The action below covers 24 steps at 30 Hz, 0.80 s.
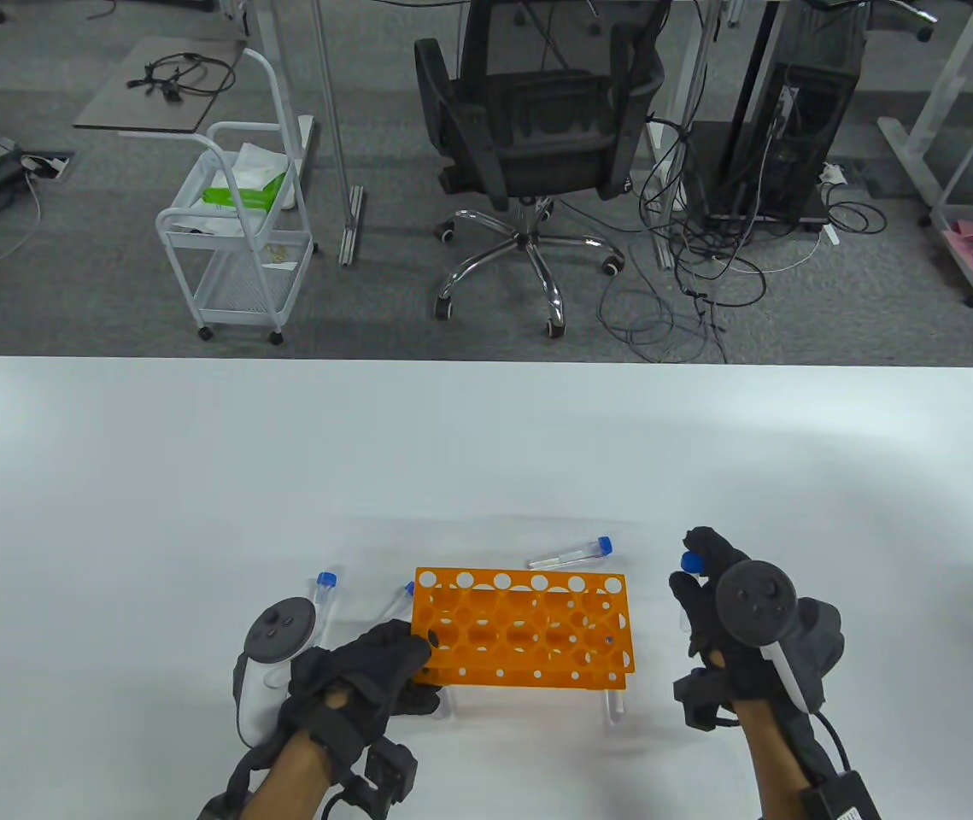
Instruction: Insert test tubes into test tube rack (6 test tubes)
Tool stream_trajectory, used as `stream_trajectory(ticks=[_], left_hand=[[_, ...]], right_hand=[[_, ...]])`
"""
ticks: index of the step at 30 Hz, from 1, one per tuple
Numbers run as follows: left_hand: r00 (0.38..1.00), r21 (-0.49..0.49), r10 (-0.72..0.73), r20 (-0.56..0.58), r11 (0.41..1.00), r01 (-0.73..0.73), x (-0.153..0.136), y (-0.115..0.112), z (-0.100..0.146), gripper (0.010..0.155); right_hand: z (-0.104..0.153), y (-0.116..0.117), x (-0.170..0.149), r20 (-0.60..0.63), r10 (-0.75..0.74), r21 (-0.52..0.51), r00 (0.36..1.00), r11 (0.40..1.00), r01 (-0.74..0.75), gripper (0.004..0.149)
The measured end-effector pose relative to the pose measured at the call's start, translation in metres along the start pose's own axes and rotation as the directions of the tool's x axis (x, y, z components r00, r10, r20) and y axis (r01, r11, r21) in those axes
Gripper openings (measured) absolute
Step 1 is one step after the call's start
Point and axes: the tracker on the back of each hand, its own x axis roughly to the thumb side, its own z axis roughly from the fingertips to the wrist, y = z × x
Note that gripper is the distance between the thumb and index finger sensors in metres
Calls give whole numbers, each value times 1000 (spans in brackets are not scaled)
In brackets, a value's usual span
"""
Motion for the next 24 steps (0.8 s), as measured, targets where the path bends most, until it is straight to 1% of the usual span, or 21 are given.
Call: stream_trajectory(ticks=[9,17,24], left_hand=[[1000,-7,-15,0,1000,15,1,-5,-2,44],[1000,-22,-23,1,999,23,1,-6,-2,44],[1000,-28,-26,7,999,27,2,-9,-1,44]], right_hand=[[12,-20,12,81,-166,-8,983,986,167,58],[22,-21,23,126,-179,-61,976,980,188,57],[29,-26,32,181,-216,-69,959,970,231,57]])
